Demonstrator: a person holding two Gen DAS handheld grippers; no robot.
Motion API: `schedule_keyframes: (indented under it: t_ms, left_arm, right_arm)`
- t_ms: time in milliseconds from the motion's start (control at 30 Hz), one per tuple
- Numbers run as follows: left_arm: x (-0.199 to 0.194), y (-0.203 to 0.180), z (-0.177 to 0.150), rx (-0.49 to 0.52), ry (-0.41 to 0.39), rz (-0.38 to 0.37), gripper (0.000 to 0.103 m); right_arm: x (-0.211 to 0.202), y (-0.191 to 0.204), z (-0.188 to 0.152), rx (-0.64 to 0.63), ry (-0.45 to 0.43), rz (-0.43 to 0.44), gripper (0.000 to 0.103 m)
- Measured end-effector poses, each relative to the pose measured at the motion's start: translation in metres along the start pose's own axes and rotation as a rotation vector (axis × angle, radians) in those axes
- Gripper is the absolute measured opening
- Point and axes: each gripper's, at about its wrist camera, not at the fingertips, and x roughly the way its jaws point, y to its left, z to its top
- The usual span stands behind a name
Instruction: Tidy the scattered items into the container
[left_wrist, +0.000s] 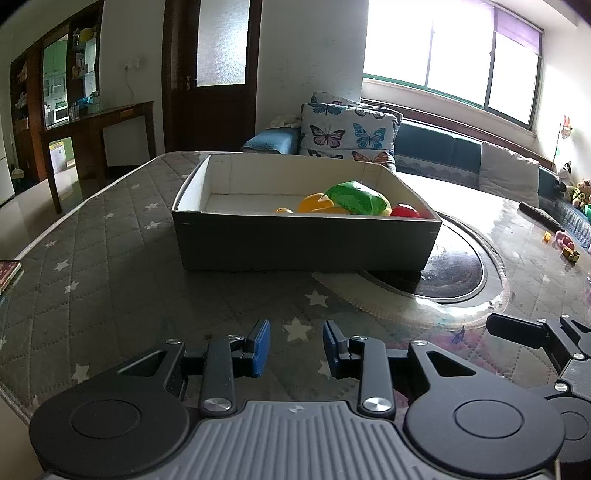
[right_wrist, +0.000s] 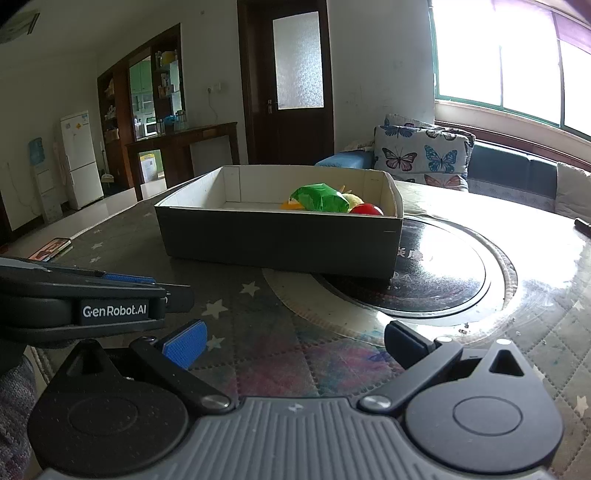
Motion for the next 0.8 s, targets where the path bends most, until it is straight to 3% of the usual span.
schedule_keyframes:
  t_ms: [800]
  left_arm:
    - [0.008, -0.008, 0.021, 0.027, -0.025, -0.003, 0.034]
  right_arm:
    - [0.017, -0.009, 0.012, 0.013, 0.007, 0.002, 0.103]
